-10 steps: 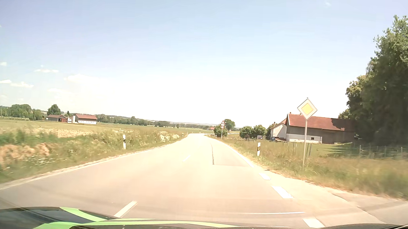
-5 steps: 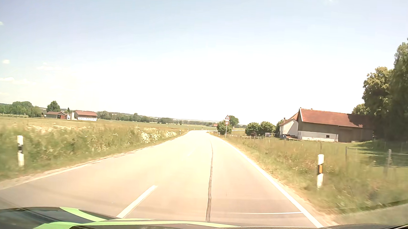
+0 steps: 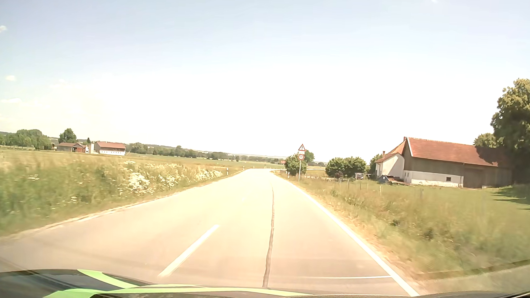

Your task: Follow the waypoints while adhering to traffic rules and regulations

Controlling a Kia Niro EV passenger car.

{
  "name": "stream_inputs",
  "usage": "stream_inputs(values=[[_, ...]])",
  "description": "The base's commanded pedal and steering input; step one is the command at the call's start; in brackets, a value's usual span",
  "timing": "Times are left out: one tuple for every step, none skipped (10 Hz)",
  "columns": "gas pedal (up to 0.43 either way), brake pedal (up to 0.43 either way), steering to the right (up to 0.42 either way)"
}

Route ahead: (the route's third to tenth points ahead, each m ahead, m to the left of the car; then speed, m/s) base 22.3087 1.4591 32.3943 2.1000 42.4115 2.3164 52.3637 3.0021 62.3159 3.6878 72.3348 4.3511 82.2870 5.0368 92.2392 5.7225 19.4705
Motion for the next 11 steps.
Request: stream_inputs(values=[[0.047,0.000,-0.007],[0.047,0.000,-0.006],[0.047,0.000,-0.006],[0.047,0.000,-0.006],[0.047,0.000,-0.006],[0.047,0.000,-0.006],[0.047,0.000,-0.007],[0.047,0.000,-0.009],[0.047,0.000,-0.010],[0.047,0.000,-0.014],[0.047,0.000,-0.016]])
